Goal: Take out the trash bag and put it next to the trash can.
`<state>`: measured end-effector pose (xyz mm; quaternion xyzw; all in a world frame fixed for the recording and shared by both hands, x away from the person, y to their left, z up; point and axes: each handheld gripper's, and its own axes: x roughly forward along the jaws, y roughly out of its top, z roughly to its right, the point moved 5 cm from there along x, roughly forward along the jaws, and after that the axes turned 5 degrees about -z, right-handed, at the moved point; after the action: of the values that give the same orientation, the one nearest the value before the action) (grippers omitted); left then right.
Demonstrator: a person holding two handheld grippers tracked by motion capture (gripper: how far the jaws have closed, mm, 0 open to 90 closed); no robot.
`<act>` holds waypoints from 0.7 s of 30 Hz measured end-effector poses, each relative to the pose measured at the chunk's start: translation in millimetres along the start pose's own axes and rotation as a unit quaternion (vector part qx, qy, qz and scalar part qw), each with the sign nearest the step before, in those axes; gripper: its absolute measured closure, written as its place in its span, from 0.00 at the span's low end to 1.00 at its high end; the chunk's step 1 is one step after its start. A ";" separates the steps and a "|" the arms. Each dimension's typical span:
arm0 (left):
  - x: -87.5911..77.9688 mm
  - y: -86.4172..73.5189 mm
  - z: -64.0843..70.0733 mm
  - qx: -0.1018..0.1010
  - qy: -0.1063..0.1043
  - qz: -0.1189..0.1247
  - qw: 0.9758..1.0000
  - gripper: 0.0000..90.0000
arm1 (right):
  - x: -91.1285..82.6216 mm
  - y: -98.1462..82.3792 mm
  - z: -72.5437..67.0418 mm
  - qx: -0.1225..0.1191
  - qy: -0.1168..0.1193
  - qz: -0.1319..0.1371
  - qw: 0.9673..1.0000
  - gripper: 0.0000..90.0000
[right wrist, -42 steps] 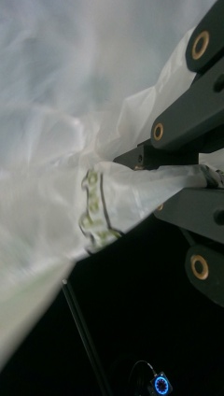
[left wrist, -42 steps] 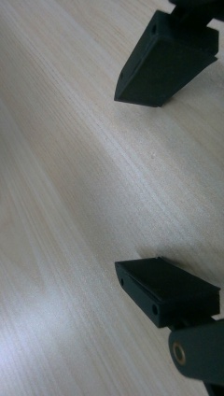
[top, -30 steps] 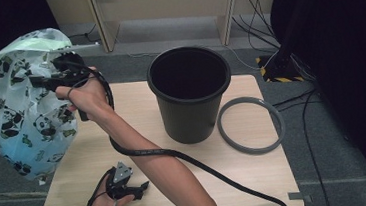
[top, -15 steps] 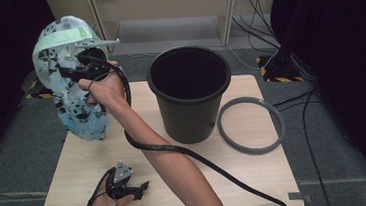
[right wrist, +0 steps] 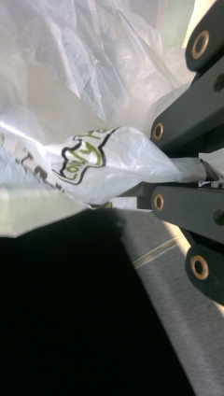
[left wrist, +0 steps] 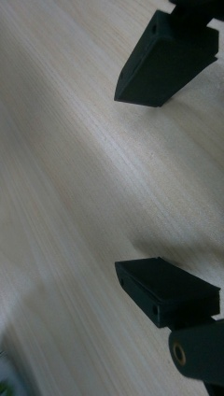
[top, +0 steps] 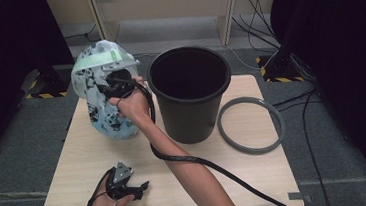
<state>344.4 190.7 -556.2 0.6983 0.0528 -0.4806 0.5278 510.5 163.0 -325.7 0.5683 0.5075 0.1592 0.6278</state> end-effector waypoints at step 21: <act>0.0 -0.1 0.1 -0.001 -0.001 -0.001 1.000 0.16 | 32.9 -103.0 31.3 0.010 -0.039 -0.104 0.994 0.87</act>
<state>344.3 190.7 -556.2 0.6973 0.0530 -0.4819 0.5280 511.5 140.0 -435.9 0.5247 0.5402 0.0658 0.6547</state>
